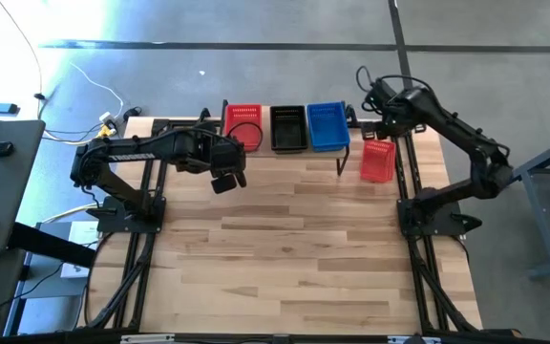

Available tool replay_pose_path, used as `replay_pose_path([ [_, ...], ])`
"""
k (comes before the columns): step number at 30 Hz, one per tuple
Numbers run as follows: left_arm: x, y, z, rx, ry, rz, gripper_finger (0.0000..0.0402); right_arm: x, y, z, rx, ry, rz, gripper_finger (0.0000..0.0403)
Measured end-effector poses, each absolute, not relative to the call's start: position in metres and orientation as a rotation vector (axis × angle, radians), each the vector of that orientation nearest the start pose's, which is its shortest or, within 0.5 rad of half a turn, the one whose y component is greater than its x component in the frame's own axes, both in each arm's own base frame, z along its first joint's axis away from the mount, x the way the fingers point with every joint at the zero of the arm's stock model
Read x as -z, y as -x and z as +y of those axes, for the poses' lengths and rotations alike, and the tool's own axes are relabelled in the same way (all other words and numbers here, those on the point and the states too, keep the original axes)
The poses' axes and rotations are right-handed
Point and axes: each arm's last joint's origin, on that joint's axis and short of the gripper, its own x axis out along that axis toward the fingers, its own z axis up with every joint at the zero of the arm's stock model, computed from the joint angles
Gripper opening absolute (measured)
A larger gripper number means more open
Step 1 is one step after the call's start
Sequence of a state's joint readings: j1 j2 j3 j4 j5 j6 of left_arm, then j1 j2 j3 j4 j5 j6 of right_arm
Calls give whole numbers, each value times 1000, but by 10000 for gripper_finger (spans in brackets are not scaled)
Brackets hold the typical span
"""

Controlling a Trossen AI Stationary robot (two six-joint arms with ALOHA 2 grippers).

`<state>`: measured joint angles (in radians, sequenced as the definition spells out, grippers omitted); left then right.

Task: Stack baskets on shelf by color
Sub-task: Stack the red bin on top of the stacked red bins on the shelf

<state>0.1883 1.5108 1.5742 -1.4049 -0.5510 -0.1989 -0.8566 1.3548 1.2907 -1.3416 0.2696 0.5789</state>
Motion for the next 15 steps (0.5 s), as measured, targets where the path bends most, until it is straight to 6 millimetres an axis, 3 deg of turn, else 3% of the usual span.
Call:
replay_pose_path([
  [7, -352, -257, 70, -750, -74, 1281, 163, -276, -131, -188, 1339, -964, 1120, 107],
  [15, -352, -257, 72, -751, -70, 1281, 163, -271, -132, -190, 1360, -977, 1081, 107],
])
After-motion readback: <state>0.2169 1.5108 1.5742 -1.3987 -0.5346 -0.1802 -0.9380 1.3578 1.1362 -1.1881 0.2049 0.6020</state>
